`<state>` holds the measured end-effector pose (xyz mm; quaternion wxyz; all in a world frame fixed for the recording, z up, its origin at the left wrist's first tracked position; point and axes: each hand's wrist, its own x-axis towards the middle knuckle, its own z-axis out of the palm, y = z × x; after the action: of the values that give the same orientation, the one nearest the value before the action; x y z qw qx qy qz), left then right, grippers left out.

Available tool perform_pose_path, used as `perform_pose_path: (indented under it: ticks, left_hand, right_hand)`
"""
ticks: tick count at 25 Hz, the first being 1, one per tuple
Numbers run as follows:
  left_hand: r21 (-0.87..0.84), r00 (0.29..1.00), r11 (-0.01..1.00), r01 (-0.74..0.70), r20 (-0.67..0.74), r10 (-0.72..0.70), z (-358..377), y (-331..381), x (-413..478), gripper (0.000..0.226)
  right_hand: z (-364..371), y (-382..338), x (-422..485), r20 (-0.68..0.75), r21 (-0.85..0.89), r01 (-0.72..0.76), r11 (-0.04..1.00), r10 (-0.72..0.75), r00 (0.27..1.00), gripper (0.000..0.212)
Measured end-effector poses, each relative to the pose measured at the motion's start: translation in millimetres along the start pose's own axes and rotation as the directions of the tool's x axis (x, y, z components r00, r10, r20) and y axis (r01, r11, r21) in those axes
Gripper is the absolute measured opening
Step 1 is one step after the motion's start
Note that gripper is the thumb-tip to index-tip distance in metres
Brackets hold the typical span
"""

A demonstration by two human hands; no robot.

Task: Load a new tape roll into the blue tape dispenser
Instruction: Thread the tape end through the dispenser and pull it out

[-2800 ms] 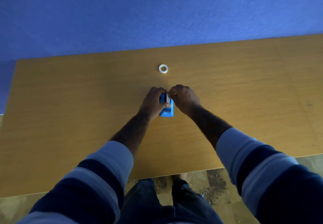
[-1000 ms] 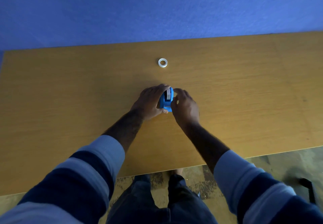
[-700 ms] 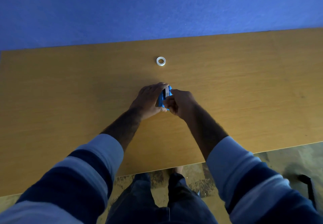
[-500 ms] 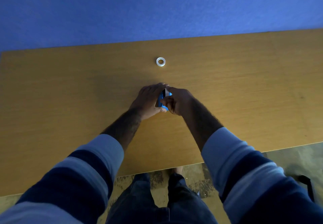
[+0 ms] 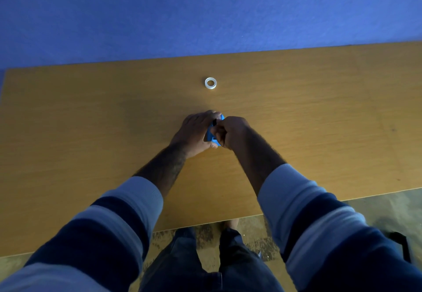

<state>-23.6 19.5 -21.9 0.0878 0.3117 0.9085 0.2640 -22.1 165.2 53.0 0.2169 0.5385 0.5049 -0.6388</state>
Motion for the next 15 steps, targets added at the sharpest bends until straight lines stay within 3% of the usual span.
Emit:
perform_pose_path:
  ticks: [3, 7, 11, 15]
  left_hand:
    - [0.0, 0.999, 0.999, 0.034, 0.023, -0.034, 0, -1, 1, 0.114]
    - [-0.034, 0.968, 0.978, 0.204, 0.154, -0.196, -3, -8, 4, 0.128]
    - [0.075, 0.952, 0.977, 0.202, 0.218, -0.213, -2, -17, 3, 0.122]
    - [0.102, 0.956, 0.978, 0.184, 0.211, -0.202, -2, -17, 10, 0.13]
  right_hand:
    - [-1, 2, -5, 0.005, 0.037, 0.021, 0.999, -0.021, 1.0, 0.014]
    - [-5, 9, -8, 0.024, 0.077, 0.043, 0.996, -0.044, 0.999, 0.008]
    - [-5, 18, -9, 0.068, 0.113, 0.039, 0.993, -0.047, 0.997, 0.011]
    - [-8, 21, -9, 0.054, 0.081, 0.047, 0.996, -0.052, 0.997, 0.017]
